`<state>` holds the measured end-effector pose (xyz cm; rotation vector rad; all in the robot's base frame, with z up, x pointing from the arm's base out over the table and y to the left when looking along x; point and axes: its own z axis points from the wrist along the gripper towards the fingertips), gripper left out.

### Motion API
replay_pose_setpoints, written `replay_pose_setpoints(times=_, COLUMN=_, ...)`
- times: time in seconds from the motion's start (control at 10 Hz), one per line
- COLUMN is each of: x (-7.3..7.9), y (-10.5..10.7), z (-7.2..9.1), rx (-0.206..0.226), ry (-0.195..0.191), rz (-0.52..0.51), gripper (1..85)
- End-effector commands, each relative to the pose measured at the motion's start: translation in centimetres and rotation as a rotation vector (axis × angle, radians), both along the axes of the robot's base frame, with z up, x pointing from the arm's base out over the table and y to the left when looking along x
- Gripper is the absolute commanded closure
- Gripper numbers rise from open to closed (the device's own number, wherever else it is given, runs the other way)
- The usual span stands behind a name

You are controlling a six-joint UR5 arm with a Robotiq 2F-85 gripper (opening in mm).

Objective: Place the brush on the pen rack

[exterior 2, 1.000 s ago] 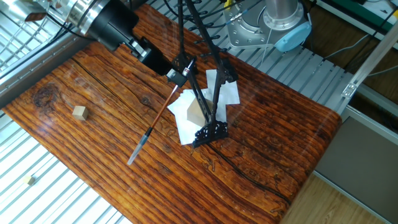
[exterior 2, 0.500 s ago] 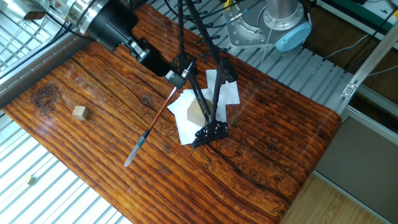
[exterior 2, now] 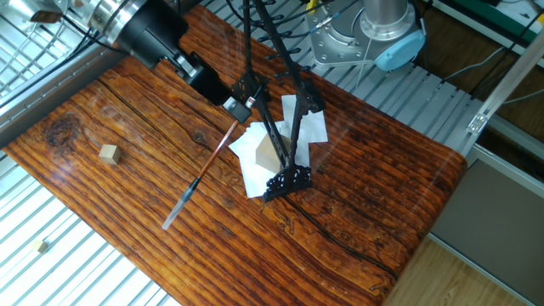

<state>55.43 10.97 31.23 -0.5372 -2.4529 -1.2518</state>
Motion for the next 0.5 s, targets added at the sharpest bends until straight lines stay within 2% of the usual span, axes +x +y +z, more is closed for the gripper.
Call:
replay_pose_setpoints(times=0.0, x=0.03, y=0.02, z=0.64, rx=0.018, ry=-0.017, rz=-0.005, gripper=84.7)
replay_pose_setpoints(times=0.4, x=-0.05, y=-0.06, z=0.58, rx=0.016, ry=-0.015, rz=-0.007, gripper=84.7)
